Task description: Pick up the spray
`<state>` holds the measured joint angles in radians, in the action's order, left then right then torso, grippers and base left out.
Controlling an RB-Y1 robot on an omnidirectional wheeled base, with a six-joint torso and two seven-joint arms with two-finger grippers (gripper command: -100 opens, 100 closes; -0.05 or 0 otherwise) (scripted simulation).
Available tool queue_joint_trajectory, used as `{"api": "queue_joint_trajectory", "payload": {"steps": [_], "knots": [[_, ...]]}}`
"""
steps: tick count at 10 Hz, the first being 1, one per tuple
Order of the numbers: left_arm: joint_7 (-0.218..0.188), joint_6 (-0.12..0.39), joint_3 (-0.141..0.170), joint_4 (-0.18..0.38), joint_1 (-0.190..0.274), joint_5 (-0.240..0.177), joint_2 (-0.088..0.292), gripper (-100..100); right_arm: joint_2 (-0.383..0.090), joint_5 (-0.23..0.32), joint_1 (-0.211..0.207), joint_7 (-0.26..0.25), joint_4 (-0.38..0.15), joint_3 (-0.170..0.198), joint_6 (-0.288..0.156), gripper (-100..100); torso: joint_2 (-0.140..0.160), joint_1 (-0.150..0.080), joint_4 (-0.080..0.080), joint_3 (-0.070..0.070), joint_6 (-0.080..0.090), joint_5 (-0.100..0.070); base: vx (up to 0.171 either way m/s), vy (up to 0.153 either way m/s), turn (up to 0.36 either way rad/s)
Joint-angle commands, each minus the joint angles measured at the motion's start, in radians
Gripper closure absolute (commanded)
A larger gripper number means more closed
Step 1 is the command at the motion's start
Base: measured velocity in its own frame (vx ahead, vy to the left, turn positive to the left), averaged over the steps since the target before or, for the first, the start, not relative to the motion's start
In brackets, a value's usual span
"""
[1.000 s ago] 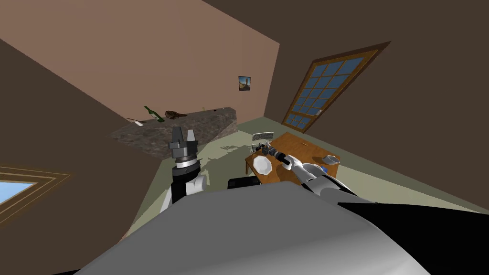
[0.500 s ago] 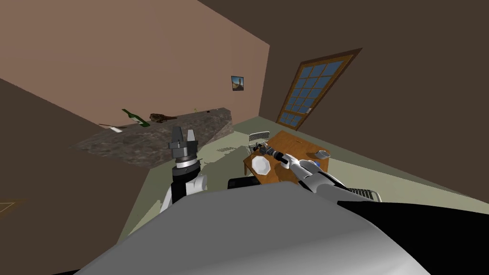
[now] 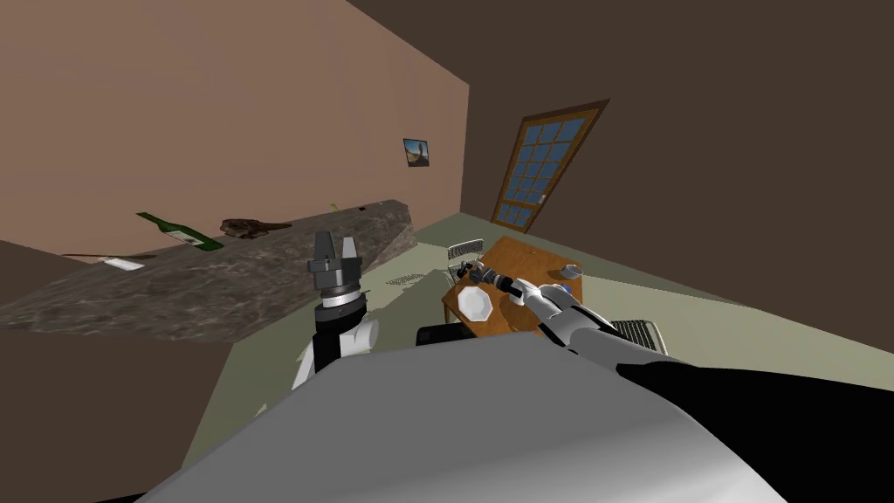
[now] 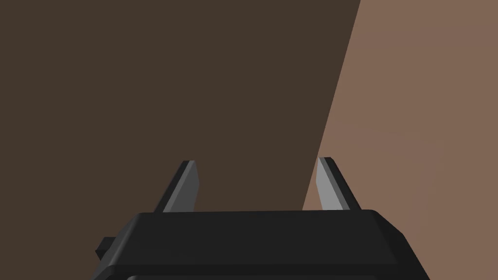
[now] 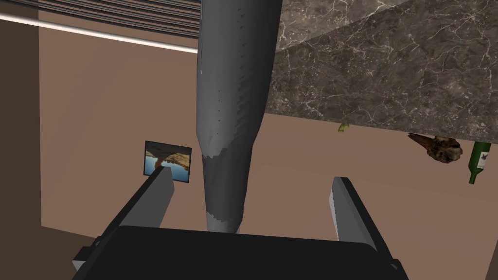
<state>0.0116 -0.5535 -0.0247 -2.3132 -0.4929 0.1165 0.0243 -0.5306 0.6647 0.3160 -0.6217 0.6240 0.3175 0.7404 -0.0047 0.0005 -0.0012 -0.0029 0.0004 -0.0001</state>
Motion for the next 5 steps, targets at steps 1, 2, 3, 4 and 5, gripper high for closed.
{"api": "queue_joint_trajectory", "payload": {"steps": [1, 2, 3, 4, 5], "knots": [[0.000, 0.000, 0.000, 0.000, 0.000, 0.000, 0.000, 0, 0.000, 0.000, 0.000, 0.000, 0.000, 0.000, 0.000, 100, 0.000, 0.000, 0.000, 0.000, 0.000, 0.000, 0.007, 0.008, 0.018], [0.000, 0.000, 0.000, 0.000, 0.000, 0.000, 0.000, 0, 0.000, 0.000, 0.000, 0.000, 0.000, 0.000, 0.000, 100, 0.002, -0.002, 0.000, 0.001, 0.000, 0.000, 0.007, -0.002, -0.015], [0.000, 0.000, 0.000, 0.000, 0.000, 0.000, 0.000, 0, -0.001, -0.001, 0.001, 0.000, 0.001, -0.001, 0.000, 100, 0.003, -0.002, 0.000, 0.001, -0.001, -0.002, 0.000, 0.000, 0.000], [0.000, 0.000, 0.000, 0.000, 0.000, 0.000, 0.000, 0, 0.000, -0.001, 0.000, 0.001, 0.001, -0.001, 0.001, 100, 0.002, -0.002, 0.000, 0.001, 0.000, -0.001, 0.000, 0.000, 0.000], [0.000, 0.000, 0.000, 0.000, 0.000, 0.000, 0.000, 0, 0.000, -0.001, 0.000, 0.001, 0.001, -0.001, 0.001, 100, 0.002, -0.003, 0.000, 0.001, 0.000, -0.001, 0.000, 0.000, 0.000]]}}
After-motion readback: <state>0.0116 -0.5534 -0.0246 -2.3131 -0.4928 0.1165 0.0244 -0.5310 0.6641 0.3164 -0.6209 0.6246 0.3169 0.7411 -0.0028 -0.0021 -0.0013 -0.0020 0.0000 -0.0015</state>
